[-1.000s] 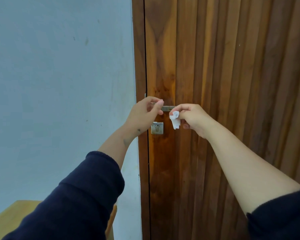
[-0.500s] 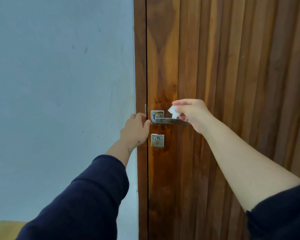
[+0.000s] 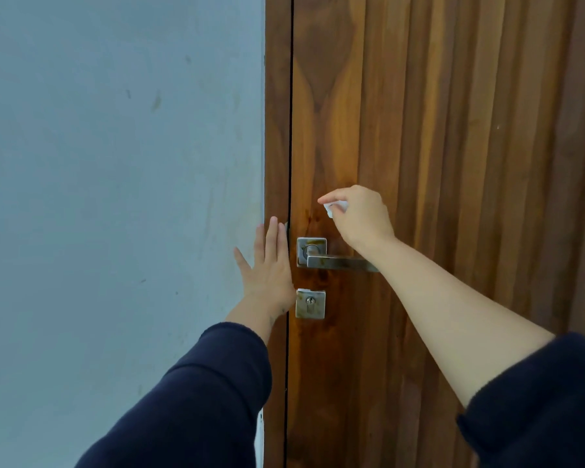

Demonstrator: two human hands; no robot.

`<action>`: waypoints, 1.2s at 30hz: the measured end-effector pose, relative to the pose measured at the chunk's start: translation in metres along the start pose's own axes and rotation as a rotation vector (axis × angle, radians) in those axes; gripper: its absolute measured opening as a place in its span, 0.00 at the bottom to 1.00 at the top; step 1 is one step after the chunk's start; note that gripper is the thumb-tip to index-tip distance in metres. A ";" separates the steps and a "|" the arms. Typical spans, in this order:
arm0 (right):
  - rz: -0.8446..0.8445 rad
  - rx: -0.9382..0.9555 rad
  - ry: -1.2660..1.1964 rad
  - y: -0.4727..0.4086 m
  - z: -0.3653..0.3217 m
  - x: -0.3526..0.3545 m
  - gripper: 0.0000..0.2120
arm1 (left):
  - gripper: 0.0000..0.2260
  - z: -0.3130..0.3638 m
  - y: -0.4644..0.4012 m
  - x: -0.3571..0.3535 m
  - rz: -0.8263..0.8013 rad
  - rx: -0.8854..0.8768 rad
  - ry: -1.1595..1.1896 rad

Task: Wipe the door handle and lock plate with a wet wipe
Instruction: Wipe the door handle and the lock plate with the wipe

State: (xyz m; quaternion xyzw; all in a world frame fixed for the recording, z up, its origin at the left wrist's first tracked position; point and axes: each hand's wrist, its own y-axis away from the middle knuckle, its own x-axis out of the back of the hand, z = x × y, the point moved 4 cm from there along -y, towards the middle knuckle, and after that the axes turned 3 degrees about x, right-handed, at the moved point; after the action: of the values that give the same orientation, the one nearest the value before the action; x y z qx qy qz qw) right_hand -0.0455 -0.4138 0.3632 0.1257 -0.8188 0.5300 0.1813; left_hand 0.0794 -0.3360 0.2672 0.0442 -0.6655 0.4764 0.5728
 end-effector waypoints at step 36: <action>-0.187 0.531 0.613 -0.012 -0.006 -0.052 0.10 | 0.62 -0.023 -0.018 -0.027 0.001 0.092 -0.222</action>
State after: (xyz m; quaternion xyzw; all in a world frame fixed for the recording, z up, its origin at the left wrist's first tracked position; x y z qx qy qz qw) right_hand 0.0074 -0.4129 0.3528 0.0785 -0.5469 0.7170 0.4251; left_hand 0.1164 -0.3430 0.2533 0.1227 -0.7021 0.4990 0.4929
